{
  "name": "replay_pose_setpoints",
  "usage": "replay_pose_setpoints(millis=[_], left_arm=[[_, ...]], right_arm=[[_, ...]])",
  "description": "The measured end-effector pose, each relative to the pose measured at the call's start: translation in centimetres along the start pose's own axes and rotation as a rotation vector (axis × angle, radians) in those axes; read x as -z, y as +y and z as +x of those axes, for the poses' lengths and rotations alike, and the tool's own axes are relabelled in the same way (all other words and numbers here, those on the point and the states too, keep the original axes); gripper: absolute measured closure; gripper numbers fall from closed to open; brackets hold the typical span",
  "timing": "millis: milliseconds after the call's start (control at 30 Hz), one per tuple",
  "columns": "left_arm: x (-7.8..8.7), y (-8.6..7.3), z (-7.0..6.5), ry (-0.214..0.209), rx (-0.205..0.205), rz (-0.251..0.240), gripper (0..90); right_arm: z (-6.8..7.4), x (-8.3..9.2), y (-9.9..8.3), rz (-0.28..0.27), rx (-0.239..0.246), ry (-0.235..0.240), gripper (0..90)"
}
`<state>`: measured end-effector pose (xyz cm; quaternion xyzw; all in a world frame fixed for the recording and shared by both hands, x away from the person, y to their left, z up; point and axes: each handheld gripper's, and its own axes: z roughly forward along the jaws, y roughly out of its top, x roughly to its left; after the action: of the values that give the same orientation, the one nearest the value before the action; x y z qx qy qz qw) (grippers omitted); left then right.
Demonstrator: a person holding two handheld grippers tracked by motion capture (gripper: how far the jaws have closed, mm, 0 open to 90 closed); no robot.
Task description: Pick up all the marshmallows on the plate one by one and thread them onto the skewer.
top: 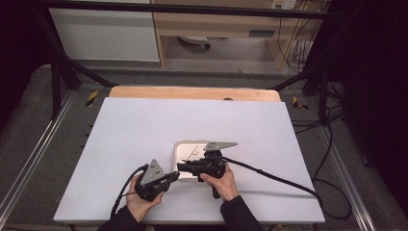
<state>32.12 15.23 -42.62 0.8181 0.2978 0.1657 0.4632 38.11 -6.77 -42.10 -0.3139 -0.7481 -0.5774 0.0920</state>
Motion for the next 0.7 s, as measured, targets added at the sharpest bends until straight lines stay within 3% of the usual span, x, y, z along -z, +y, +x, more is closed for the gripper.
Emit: replay_pose_setpoints(millis=[267,333,500,567,600,700], left_arm=[[-0.1,0.0,-0.1,-0.003,0.02,-0.009,88.4],[0.0,0.0,0.0,0.0,0.02,-0.012,88.5],[0.2,0.0,0.2,0.003,0.016,-0.008,88.5],[0.4,0.0,0.2,0.018,0.011,-0.014,88.6],[0.5,0.0,0.3,0.019,0.013,-0.02,88.7],[0.9,0.0,0.6,0.018,0.025,-0.032,88.8]], right_arm=[[0.0,0.0,-0.1,0.003,0.008,-0.009,76.1],[0.1,0.1,0.0,0.005,0.01,-0.01,66.4],[0.5,0.5,0.2,0.004,0.036,-0.018,52.0],[0.5,0.7,0.2,0.006,0.046,-0.03,46.8],[0.6,0.7,0.2,0.001,0.055,-0.052,39.4],[0.5,0.9,0.4,0.012,0.064,-0.083,34.0]])
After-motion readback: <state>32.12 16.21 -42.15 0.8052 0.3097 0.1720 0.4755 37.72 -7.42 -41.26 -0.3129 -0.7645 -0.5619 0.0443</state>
